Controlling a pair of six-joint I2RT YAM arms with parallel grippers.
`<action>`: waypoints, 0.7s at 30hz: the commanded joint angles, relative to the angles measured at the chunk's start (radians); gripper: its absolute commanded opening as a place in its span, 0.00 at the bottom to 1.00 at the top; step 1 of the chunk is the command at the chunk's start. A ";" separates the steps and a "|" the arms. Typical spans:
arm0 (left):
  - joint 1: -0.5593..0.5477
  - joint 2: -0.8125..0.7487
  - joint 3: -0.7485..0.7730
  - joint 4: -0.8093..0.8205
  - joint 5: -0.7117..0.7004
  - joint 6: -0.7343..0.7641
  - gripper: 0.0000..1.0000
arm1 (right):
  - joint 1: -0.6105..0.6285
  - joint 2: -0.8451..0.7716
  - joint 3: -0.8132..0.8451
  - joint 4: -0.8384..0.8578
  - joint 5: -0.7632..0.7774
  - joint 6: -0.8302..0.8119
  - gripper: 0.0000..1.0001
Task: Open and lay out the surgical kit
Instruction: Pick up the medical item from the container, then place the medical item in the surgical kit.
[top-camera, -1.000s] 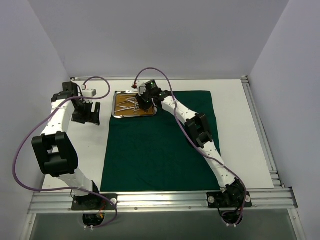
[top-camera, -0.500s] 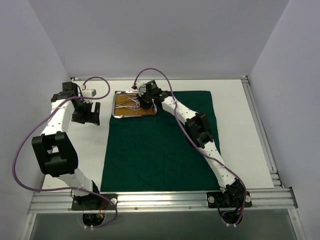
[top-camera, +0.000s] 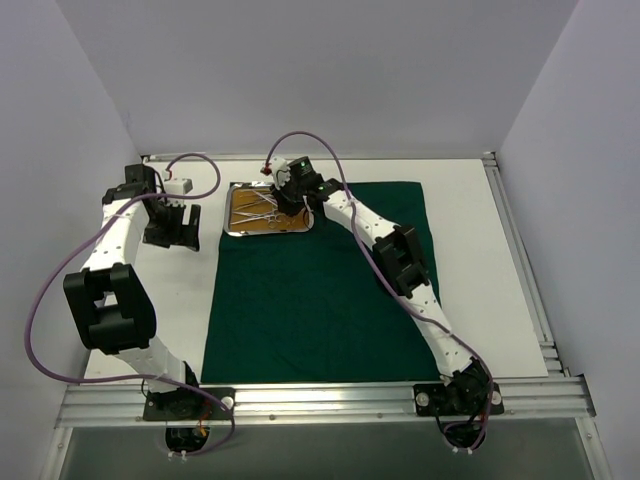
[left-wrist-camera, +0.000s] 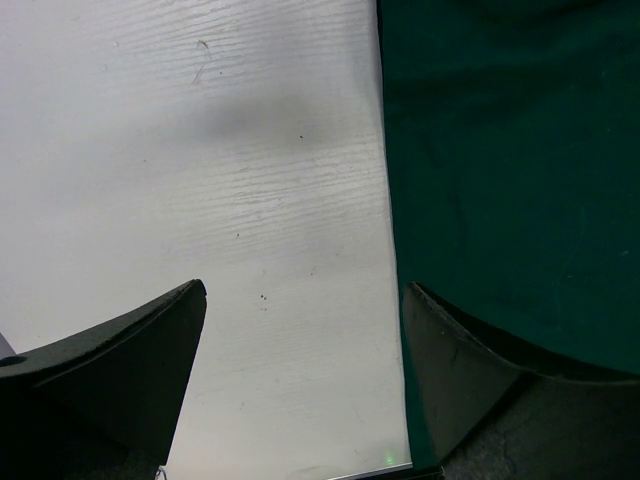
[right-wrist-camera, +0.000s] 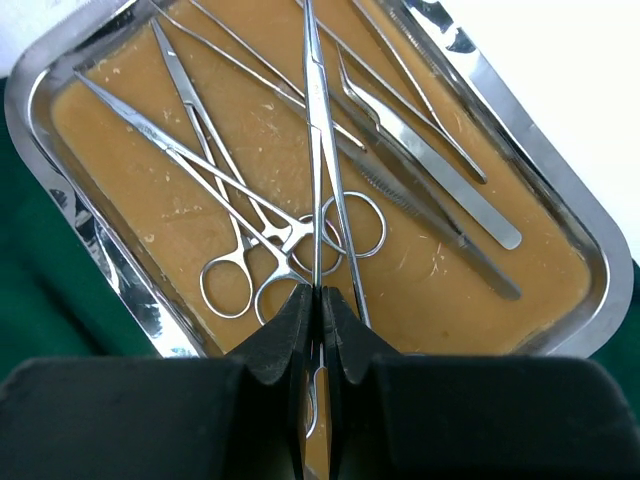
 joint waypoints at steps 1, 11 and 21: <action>0.007 -0.039 -0.002 0.014 0.005 -0.001 0.89 | 0.005 -0.091 -0.004 0.030 0.016 0.039 0.00; 0.007 -0.027 0.021 0.012 -0.010 -0.013 0.89 | -0.004 -0.212 -0.099 0.057 0.200 0.200 0.00; 0.005 0.033 0.118 -0.017 -0.034 -0.059 0.89 | -0.021 -0.751 -0.811 0.192 0.530 0.583 0.00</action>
